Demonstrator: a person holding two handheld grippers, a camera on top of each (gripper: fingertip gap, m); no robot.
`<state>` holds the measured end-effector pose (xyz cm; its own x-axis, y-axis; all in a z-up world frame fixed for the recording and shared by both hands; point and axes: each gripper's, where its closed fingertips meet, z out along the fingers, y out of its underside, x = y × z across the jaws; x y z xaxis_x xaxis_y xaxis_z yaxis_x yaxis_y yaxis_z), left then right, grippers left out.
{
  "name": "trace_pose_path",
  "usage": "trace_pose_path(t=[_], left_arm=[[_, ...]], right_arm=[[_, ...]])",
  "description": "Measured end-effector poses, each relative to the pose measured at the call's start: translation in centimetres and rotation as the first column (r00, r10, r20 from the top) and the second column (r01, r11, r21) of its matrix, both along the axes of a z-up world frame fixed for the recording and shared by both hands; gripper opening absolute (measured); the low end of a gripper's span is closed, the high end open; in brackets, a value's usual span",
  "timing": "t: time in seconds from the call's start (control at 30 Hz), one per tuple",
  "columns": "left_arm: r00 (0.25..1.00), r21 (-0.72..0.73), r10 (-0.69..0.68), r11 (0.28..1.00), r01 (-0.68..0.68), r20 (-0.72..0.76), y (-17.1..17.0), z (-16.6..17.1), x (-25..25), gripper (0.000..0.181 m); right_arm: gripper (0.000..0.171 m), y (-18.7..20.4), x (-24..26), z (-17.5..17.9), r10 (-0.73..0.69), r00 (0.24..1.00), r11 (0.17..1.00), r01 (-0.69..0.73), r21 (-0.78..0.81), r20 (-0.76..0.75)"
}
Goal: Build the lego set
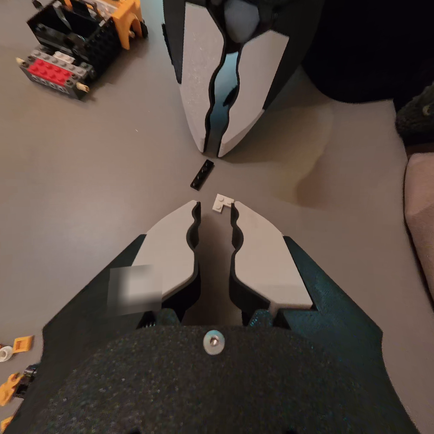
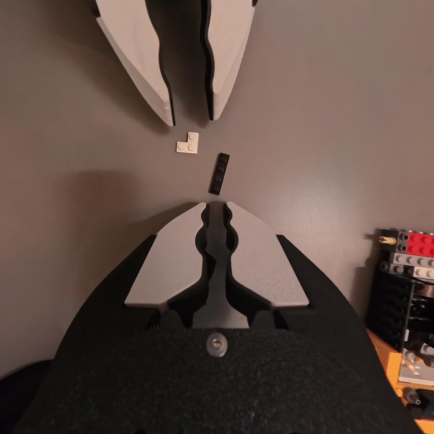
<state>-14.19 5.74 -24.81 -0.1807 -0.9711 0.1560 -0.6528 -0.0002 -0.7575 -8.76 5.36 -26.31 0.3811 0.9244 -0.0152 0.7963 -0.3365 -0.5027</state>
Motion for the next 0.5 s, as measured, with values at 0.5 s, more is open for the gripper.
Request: trace_pose_path(t=[0.5], left_arm=[[0.997,0.051,-0.059,0.997,0.062,-0.054,-0.4,-1.0,0.0,0.022]], right_arm=[[0.003,-0.3,-0.2,0.0,0.013,0.999,1.0,-0.014,-0.027,-0.033]])
